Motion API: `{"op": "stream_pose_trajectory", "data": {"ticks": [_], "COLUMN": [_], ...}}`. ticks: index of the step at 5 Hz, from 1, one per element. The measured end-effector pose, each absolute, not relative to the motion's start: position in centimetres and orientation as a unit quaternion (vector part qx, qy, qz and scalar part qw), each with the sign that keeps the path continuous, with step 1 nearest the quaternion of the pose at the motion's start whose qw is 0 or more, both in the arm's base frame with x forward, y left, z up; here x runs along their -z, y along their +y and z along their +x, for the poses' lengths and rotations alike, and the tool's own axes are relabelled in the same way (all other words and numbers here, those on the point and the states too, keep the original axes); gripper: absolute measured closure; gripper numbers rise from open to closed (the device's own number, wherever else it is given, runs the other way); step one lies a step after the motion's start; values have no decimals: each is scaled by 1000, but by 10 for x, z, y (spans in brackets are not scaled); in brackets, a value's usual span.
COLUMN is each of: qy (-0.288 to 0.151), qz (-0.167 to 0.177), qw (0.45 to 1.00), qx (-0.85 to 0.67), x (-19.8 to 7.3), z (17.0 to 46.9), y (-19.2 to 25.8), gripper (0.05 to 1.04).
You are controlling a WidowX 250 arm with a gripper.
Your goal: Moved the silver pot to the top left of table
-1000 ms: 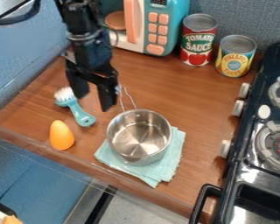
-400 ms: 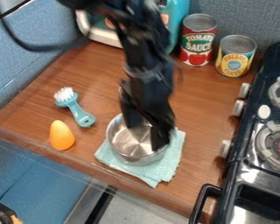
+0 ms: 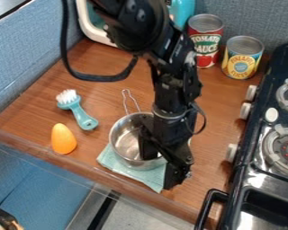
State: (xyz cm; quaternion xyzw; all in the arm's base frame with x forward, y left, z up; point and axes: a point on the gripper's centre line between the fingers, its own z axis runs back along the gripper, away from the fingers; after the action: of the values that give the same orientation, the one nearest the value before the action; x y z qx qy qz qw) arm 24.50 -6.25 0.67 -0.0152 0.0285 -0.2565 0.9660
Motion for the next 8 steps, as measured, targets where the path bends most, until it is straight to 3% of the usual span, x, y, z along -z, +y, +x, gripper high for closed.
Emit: {"op": "stream_pose_trajectory", "data": {"ticks": [2, 3, 4, 6, 7, 8], "qy": [35, 33, 28, -24, -18, 1], "qz": [-6, -4, -6, -15, -15, -7], "qw": [965, 966, 969, 979, 985, 989], "qx": [260, 255, 246, 203, 171, 146], "x": [-5, -10, -19, -59, -55, -35], "z": [245, 252, 265, 315, 341, 361], "y": [-59, -55, -45, -5, 23, 44], "gripper": [742, 940, 1001, 1001, 1001, 1001]}}
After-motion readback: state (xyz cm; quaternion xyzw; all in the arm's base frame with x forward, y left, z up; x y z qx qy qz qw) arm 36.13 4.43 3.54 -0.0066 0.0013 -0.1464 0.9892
